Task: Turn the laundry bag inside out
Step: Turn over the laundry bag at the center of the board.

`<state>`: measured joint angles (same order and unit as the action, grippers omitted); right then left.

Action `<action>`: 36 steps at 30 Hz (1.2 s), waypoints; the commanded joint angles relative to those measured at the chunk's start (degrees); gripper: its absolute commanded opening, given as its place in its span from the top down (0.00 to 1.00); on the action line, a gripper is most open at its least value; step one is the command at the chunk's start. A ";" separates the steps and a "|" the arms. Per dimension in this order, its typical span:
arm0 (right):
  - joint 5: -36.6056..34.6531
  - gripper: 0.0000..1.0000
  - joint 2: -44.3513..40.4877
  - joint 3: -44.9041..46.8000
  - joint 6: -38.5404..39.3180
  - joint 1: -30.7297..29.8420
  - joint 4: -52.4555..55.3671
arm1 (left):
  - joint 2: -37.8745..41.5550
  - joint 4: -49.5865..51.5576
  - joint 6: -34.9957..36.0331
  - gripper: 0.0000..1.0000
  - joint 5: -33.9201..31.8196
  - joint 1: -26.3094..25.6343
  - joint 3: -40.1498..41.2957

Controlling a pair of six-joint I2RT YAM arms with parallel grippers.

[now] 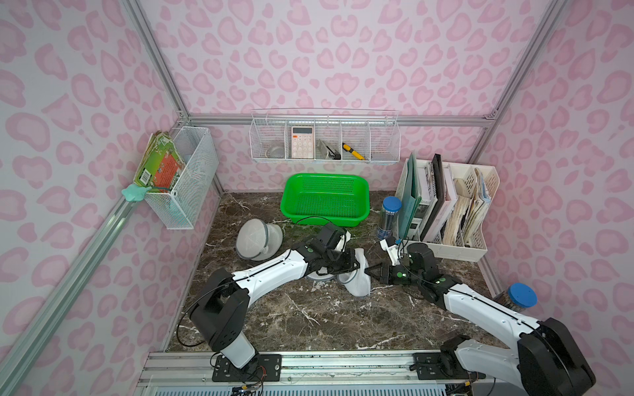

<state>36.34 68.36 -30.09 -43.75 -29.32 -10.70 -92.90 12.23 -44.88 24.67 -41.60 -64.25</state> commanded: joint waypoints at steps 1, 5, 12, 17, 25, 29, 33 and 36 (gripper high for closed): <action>1.14 1.00 2.77 -0.15 -2.78 -0.17 -4.88 | 0.75 -1.18 -0.41 1.00 0.43 0.03 0.40; 3.48 1.00 7.23 -1.67 -2.91 -0.12 -5.96 | 1.67 -0.78 -0.46 1.00 0.04 0.12 0.66; 5.92 1.00 15.07 -4.21 -4.47 -1.01 -11.60 | 1.55 -2.50 -2.29 1.00 2.17 0.12 0.82; 7.79 1.00 21.38 -6.16 -5.57 -2.02 -15.61 | 0.04 -4.59 -3.61 1.00 4.85 0.12 1.09; 9.73 0.97 31.04 -10.51 -7.49 -2.93 -20.10 | -0.43 -5.47 -5.63 1.00 7.22 0.12 0.54; 9.89 0.92 35.10 -12.61 -8.09 -2.93 -20.66 | 0.28 -4.76 -6.44 1.00 7.43 0.12 0.67; 8.16 0.86 37.18 -13.47 -7.43 -2.93 -18.95 | 1.49 -1.90 -6.24 1.00 5.60 0.19 0.58; 7.32 0.85 36.34 -13.11 -6.93 -2.84 -18.23 | 2.25 0.97 -6.11 1.00 4.22 0.79 0.79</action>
<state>47.64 105.10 -43.13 -51.27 -32.18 -29.69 -91.59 13.87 -51.00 24.77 -41.06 -63.26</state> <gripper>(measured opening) 0.158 0.080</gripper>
